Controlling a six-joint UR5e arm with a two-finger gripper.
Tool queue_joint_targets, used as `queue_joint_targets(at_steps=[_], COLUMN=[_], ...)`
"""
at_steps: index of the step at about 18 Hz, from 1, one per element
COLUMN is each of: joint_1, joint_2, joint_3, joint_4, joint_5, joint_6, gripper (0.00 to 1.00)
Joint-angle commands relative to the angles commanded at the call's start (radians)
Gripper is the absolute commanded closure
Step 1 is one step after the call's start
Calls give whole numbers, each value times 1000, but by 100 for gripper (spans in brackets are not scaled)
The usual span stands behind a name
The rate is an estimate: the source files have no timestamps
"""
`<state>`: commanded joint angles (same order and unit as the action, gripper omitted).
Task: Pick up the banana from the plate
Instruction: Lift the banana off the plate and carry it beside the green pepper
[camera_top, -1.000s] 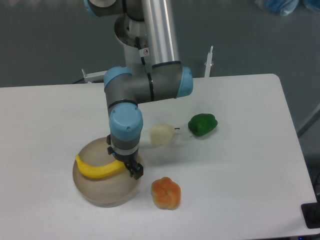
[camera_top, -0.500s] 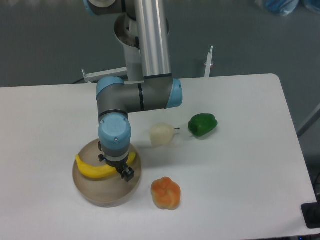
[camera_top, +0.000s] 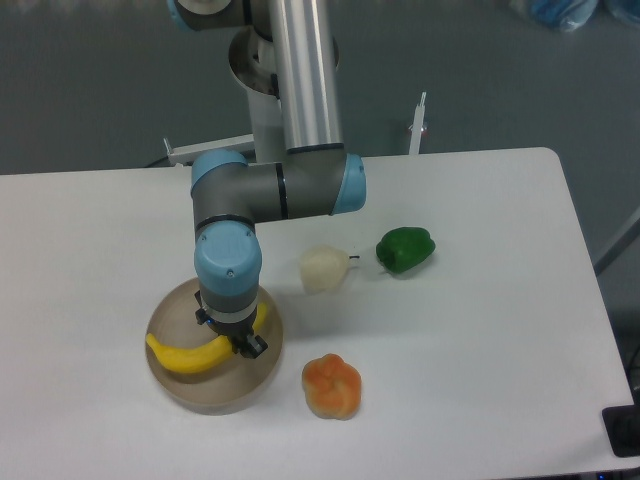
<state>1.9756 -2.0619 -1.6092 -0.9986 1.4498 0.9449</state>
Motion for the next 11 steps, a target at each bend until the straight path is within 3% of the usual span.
queue_joint_targets(at_steps=[4,11], joint_1=[83,277], joint_2=[31,88], joint_3=[14,29], joint_4=[-2,-9], joint_5=[-63,-57], joint_6=[14,247], gripper=[70,71])
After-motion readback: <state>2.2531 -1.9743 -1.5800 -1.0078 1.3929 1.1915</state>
